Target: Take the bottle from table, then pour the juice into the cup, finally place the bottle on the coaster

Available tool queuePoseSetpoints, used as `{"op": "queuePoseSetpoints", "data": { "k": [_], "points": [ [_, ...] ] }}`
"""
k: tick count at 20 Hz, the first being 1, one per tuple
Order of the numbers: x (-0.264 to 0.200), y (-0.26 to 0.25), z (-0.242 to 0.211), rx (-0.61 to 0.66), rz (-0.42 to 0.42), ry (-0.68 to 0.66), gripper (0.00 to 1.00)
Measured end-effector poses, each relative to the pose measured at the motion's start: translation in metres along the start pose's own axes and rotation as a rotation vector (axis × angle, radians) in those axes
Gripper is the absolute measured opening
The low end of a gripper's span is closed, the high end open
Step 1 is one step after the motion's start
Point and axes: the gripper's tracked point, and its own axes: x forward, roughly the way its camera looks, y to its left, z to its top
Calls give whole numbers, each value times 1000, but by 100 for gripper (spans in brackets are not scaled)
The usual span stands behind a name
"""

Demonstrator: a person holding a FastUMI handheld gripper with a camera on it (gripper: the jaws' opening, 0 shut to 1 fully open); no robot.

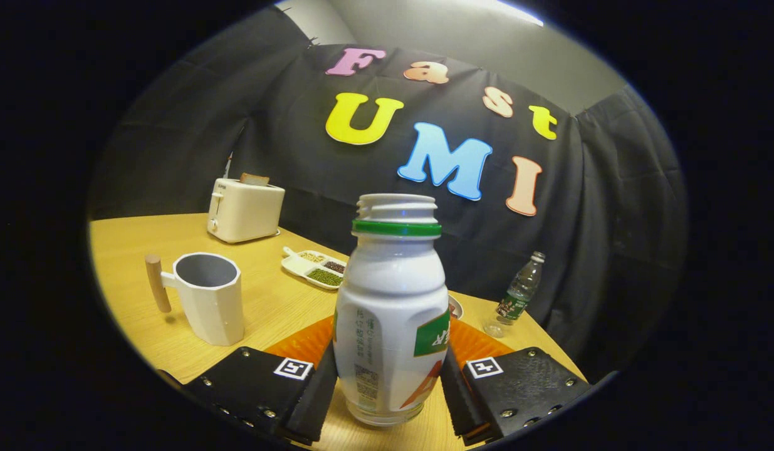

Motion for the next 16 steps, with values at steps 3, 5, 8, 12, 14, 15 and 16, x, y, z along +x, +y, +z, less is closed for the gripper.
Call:
{"op": "queuePoseSetpoints", "data": {
  "k": [3, 5, 8, 12, 14, 15, 16],
  "points": [
    [8, 10, 0, -56, 44, 28, 74],
    [13, 12, -1, -90, 55, 48, 74],
    [17, 14, 1, -145, 56, 61, 75],
    [20, 25, 2, -227, 66, 75, 75],
    [19, 28, 2, -284, 53, 84, 74],
    [17, 34, 3, -306, 55, 81, 75],
    [17, 38, 5, -323, 58, 76, 75]
  ]
}}
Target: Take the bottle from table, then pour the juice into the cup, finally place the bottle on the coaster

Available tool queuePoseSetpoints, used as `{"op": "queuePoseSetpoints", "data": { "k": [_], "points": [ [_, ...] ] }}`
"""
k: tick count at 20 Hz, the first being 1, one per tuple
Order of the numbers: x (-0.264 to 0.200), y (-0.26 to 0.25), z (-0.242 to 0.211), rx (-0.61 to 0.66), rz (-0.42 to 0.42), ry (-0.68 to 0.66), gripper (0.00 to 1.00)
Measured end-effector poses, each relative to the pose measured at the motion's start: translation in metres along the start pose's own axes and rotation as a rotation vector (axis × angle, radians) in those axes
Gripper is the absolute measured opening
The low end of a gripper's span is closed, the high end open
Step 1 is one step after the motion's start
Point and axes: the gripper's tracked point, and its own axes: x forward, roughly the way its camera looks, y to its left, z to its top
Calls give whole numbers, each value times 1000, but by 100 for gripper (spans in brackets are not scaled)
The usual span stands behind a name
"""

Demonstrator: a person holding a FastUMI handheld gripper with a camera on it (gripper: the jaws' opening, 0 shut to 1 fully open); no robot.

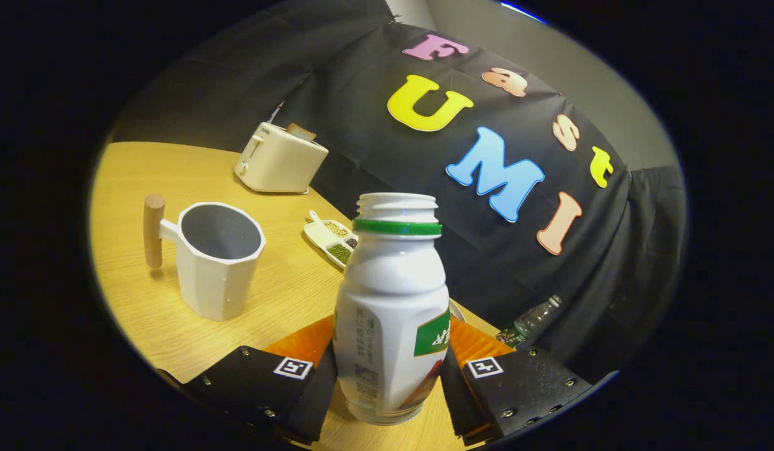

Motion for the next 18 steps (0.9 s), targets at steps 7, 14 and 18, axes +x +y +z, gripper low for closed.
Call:
{"op": "queuePoseSetpoints", "data": {
  "k": [7, 14, 18],
  "points": [
    [8, 8, 12, -174, -27, 8, 75],
    [14, 13, 7, -296, -14, 29, 74],
    [14, 8, 9, -383, -37, 32, 74]
  ]
}}
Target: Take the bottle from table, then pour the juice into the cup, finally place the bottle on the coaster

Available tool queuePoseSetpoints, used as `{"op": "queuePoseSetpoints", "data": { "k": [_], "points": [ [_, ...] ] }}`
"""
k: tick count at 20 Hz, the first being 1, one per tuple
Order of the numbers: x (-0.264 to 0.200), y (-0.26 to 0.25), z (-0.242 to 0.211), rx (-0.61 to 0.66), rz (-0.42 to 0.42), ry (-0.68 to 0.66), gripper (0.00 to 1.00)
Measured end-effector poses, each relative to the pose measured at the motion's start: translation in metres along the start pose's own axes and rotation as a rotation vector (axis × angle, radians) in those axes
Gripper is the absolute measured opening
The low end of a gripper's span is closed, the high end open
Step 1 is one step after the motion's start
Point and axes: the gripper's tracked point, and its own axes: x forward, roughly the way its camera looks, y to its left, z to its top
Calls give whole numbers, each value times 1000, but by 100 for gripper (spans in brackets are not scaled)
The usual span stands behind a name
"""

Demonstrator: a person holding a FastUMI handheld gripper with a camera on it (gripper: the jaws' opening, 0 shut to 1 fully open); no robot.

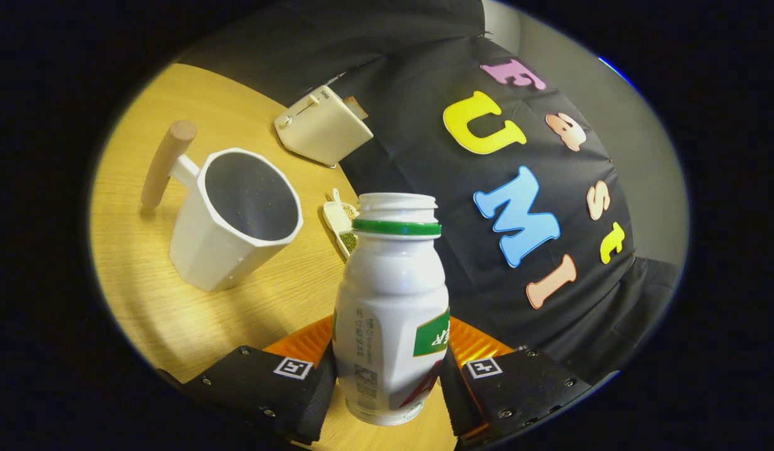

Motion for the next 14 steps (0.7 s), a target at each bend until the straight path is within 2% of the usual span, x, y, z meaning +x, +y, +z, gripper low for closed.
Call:
{"op": "queuePoseSetpoints", "data": {
  "k": [4, 14],
  "points": [
    [-4, 4, 6, -57, 9, -2, 74],
    [-4, -6, 11, -273, -69, -1, 74]
  ]
}}
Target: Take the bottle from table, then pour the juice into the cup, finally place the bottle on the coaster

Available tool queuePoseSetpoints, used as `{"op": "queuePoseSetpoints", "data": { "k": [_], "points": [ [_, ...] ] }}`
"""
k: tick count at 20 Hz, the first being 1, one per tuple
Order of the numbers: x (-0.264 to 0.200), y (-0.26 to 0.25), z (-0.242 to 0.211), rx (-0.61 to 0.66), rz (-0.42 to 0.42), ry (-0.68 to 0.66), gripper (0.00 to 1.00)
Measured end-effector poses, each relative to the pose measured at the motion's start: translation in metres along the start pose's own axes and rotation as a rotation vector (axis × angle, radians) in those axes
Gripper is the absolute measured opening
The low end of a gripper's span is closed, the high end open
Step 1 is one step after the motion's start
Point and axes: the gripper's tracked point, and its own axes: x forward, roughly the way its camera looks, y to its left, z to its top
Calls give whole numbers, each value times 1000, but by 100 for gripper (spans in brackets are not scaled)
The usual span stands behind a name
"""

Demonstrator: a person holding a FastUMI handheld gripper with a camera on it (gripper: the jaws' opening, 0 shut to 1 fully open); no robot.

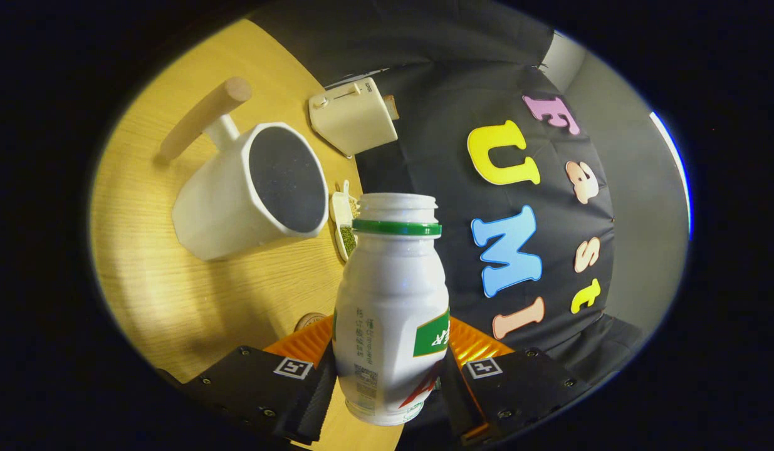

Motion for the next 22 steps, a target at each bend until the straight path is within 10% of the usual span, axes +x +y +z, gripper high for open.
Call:
{"op": "queuePoseSetpoints", "data": {
  "k": [22],
  "points": [
    [7, -16, 3, -251, -86, 11, 74]
  ]
}}
